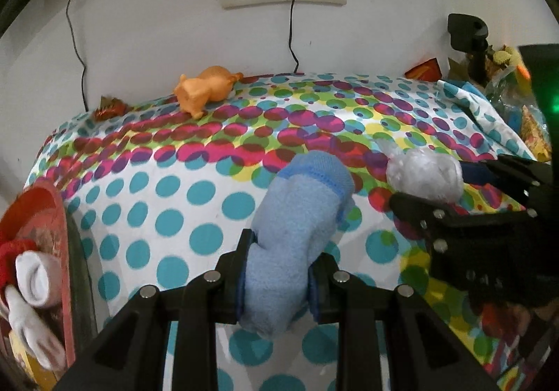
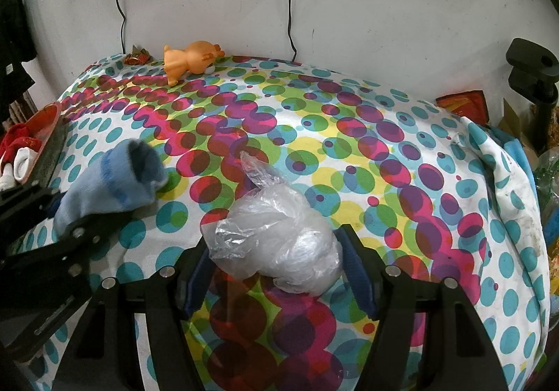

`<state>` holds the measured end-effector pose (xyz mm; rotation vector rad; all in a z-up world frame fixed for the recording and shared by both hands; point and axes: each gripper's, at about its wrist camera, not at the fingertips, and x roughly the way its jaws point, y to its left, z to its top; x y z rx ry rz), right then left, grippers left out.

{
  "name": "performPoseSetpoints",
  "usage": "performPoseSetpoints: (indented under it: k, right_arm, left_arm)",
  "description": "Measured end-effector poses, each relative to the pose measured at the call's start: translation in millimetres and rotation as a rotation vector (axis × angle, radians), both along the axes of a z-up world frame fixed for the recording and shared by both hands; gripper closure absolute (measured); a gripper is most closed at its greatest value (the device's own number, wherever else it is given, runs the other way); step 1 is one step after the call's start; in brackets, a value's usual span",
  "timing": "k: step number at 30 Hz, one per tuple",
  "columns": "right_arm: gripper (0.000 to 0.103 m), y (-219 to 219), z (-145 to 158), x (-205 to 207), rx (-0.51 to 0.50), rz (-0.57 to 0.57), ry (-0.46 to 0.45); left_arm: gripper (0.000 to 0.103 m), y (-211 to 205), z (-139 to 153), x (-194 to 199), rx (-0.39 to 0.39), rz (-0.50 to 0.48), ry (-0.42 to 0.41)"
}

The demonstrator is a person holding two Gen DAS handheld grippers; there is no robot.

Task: Organize objects
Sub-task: 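Carry the blue sock onto the tray and open the left tool while the right tool holds the bag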

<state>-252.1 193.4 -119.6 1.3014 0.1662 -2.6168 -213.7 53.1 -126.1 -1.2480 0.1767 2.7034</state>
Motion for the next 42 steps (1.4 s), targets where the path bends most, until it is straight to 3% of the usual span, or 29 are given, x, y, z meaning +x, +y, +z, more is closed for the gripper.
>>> performPoseSetpoints:
  k: [6, 17, 28, 34, 42]
  right_arm:
    - [0.038, -0.4, -0.2, 0.0, 0.003, -0.002, 0.001]
    - [0.035, 0.4, -0.6, -0.7, 0.005, -0.007, 0.000]
    - [0.035, 0.1, -0.5, -0.5, 0.005, -0.007, 0.000]
    - [0.035, 0.3, -0.5, -0.5, 0.005, -0.007, 0.000]
    - [0.035, 0.1, -1.0, -0.4, 0.007, -0.007, 0.000]
  left_arm:
    - [0.077, -13.0, 1.4, 24.0, 0.061, 0.020, -0.005]
    - [0.077, -11.3, 1.7, 34.1, 0.002, 0.048, 0.009]
    - [0.075, -16.8, 5.2, 36.4, 0.001, 0.086, 0.033]
    - [0.076, -36.9, 14.1, 44.0, 0.069, 0.153, 0.078]
    - [0.076, -34.4, 18.8, 66.1, 0.024, 0.118, 0.073]
